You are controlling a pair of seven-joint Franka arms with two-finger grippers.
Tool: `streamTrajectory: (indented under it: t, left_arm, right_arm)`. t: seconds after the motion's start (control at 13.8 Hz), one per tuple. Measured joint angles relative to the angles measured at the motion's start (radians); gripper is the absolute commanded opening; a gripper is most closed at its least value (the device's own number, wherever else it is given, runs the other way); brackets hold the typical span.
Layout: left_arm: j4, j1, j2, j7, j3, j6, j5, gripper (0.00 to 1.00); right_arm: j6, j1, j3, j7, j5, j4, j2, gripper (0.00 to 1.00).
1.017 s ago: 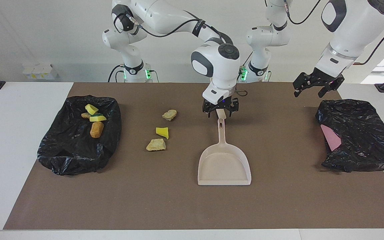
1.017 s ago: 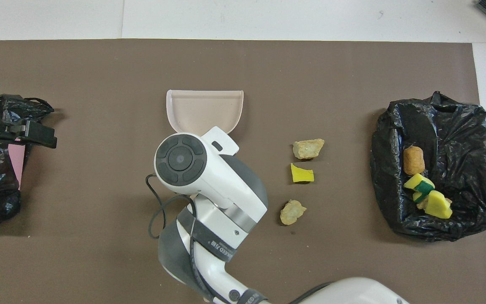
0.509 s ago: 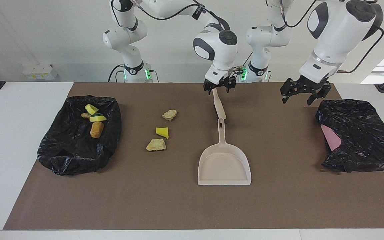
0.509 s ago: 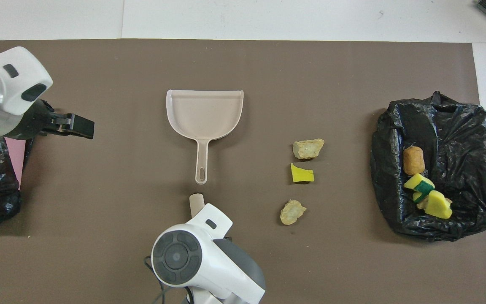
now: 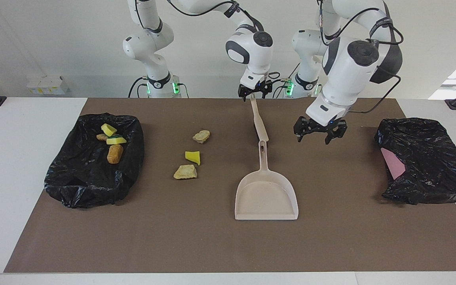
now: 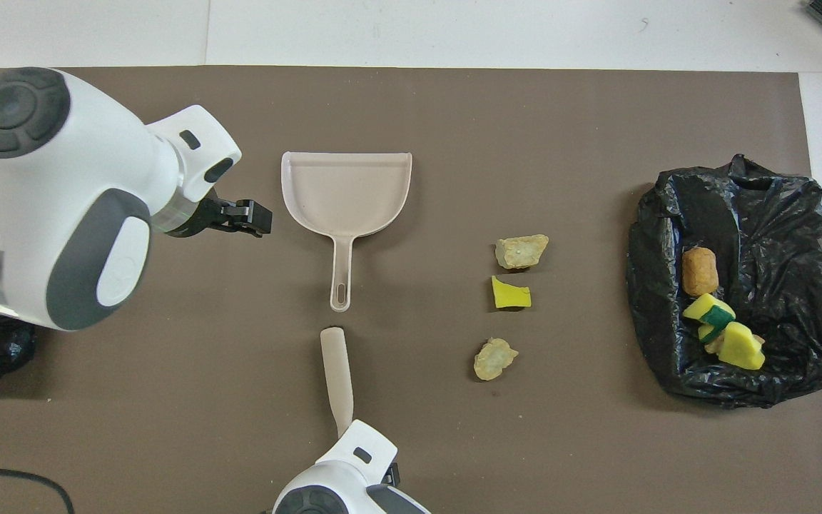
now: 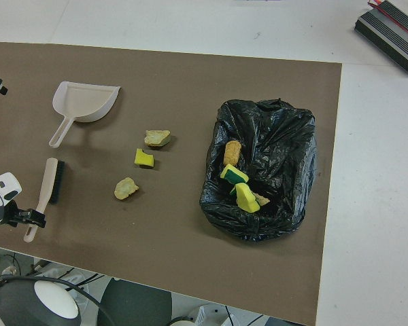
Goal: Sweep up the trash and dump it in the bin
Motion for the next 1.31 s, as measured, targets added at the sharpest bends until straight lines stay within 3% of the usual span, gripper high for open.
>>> streamTrajectory:
  t: [0.36,0.65,0.87,0.94,1.09,1.16,1.24,1.31]
  left_arm:
    - [-0.073,-0.109,0.084,-0.143,-0.002,0.178,0.000,1.00]
    - [-0.144,-0.181,0.109,-0.213,-0.003,0.284,0.000,1.00]
    - [-0.171,-0.194,0.109,-0.218,-0.003,0.311,0.000,1.00]
    - [-0.182,-0.197,0.111,-0.218,-0.002,0.328,0.000,0.85]
    - [-0.191,-0.202,0.123,-0.228,-0.003,0.348,0.000,0.20]
    - [-0.191,-0.203,0.127,-0.232,-0.003,0.350,0.000,0.00]
    - [-0.191,-0.203,0.128,-0.232,-0.002,0.350,0.000,0.00]
    - [-0.190,-0.202,0.128,-0.232,-0.001,0.351,0.000,0.00]
  right_arm:
    - [0.053,0.003,-0.001,0.000,0.003,-0.042,-0.009,1.00]
    - [0.108,0.004,-0.001,-0.014,0.003,-0.052,-0.005,0.97]
    - [0.108,0.004,-0.001,-0.028,0.003,-0.052,-0.005,0.56]
    - [0.108,0.005,-0.001,-0.028,0.003,-0.052,-0.005,0.51]
    - [0.108,0.006,-0.001,-0.028,0.003,-0.052,-0.005,0.43]
    - [0.108,0.008,-0.001,-0.028,0.003,-0.053,-0.005,0.34]
    - [0.108,0.015,-0.001,-0.028,0.003,-0.053,-0.005,0.22]
    - [0.108,0.024,0.000,-0.028,0.003,-0.054,-0.005,0.18]
